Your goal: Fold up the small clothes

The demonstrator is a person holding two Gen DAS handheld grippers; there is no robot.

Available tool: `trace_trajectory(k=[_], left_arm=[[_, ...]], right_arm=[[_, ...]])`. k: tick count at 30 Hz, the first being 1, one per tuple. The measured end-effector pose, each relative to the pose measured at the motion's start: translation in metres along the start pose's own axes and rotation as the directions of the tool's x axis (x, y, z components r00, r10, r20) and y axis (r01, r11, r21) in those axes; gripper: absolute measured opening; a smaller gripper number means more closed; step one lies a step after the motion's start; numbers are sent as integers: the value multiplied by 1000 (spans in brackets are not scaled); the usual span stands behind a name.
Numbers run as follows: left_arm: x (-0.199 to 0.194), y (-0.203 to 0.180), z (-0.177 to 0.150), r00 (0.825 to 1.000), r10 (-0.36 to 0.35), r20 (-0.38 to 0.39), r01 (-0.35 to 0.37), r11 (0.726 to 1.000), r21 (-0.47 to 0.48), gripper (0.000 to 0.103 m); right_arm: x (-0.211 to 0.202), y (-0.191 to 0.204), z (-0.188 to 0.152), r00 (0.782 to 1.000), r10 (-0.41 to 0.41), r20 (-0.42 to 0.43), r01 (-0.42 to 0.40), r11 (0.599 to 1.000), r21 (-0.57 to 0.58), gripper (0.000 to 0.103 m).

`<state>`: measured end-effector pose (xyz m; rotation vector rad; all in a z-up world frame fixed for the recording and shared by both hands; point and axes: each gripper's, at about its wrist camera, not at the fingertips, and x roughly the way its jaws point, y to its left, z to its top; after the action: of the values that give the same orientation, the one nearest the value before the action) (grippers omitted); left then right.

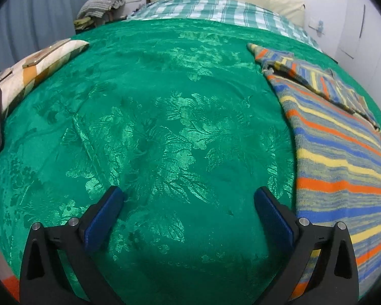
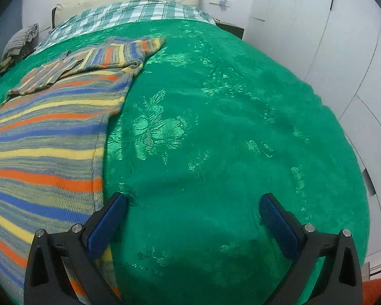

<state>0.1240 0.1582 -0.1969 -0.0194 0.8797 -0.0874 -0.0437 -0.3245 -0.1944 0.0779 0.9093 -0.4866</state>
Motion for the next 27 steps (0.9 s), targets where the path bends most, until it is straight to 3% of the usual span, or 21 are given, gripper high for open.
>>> trace_trajectory(k=[27], left_arm=[[1,-1,-2,1000,8,12,-8,1000,6,103]], right_arm=[[1,1,-5,1000,3,15,-3,1000,6,103]])
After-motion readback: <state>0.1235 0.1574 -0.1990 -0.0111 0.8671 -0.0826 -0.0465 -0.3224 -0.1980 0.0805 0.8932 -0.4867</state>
